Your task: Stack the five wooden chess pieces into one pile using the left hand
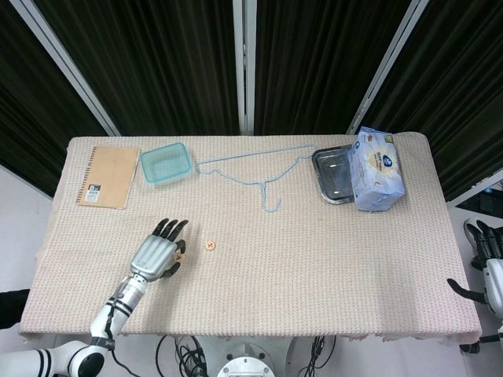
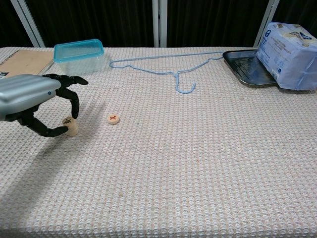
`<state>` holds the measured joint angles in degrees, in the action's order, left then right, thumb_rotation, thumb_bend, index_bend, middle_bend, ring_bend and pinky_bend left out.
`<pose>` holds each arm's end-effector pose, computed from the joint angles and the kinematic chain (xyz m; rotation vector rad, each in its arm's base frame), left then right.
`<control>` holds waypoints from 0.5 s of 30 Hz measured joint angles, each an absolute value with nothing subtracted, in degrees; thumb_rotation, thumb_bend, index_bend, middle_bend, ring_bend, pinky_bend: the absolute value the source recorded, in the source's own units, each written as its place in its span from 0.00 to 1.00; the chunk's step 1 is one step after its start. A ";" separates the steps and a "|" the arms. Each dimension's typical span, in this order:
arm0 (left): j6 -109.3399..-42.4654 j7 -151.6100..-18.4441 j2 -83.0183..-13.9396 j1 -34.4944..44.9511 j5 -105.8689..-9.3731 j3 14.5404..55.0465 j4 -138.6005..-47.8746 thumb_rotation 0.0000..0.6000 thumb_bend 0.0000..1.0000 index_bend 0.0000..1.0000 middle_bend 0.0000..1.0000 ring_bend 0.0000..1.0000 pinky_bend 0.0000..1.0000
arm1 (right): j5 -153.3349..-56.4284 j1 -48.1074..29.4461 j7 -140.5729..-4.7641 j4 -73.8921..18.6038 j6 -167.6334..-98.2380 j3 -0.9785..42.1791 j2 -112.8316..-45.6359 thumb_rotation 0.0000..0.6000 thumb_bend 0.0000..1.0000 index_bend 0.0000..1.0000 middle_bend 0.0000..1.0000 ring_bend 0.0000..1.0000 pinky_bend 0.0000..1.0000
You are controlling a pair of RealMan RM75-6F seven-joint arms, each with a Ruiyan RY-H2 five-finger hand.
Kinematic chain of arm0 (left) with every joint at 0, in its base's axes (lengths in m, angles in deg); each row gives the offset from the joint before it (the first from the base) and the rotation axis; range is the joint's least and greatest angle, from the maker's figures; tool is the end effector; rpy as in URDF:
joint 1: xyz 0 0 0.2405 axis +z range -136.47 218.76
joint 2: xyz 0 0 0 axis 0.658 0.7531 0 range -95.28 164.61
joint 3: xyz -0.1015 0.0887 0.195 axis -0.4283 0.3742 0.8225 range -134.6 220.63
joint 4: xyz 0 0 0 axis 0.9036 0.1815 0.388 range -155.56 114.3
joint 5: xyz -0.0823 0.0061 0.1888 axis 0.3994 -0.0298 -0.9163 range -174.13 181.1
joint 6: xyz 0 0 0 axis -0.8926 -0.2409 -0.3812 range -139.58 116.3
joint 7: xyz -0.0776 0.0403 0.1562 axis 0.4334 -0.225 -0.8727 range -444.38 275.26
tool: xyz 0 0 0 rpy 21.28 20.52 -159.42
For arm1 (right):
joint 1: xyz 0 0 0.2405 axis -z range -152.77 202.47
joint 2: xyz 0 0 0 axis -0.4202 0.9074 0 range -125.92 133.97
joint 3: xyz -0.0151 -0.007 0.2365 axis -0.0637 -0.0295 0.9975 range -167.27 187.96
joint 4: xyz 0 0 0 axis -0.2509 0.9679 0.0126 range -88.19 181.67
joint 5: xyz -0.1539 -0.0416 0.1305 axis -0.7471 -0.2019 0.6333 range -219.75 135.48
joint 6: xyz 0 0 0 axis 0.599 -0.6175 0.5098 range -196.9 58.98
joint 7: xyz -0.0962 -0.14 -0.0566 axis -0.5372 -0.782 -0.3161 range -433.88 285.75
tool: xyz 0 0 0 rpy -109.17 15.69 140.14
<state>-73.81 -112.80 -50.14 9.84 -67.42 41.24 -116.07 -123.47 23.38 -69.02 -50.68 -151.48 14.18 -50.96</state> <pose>-0.1622 0.2842 -0.0231 -1.9319 -0.8985 -0.8108 -0.3121 -0.1986 0.1958 1.2825 -0.9974 0.8294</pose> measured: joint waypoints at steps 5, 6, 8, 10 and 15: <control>-73.77 -112.42 -50.04 9.82 -67.62 41.19 -116.00 1.00 0.32 0.50 0.01 0.00 0.00 | -123.30 23.28 -69.16 -50.73 -151.29 14.21 -50.97 1.00 0.08 0.00 0.00 0.00 0.00; -73.73 -112.43 -50.06 9.79 -67.65 41.19 -115.98 1.00 0.32 0.50 0.01 0.00 0.00 | -123.27 23.27 -69.14 -50.73 -151.28 14.22 -50.96 1.00 0.08 0.00 0.00 0.00 0.00; -73.57 -112.34 -50.07 9.70 -67.69 41.19 -115.93 1.00 0.32 0.49 0.01 0.00 0.00 | -123.24 23.28 -69.07 -50.77 -151.30 14.25 -50.94 1.00 0.08 0.00 0.00 0.00 0.00; -73.51 -112.17 -50.13 9.65 -67.77 41.16 -115.79 1.00 0.32 0.49 0.01 0.00 0.00 | -123.27 23.34 -68.93 -50.77 -151.48 14.28 -50.93 1.00 0.08 0.00 0.00 0.00 0.00; -73.54 -112.09 -50.25 9.57 -67.84 41.03 -115.67 1.00 0.32 0.48 0.01 0.00 0.00 | -123.32 23.37 -68.85 -50.69 -151.48 14.26 -50.92 1.00 0.08 0.00 0.00 0.00 0.00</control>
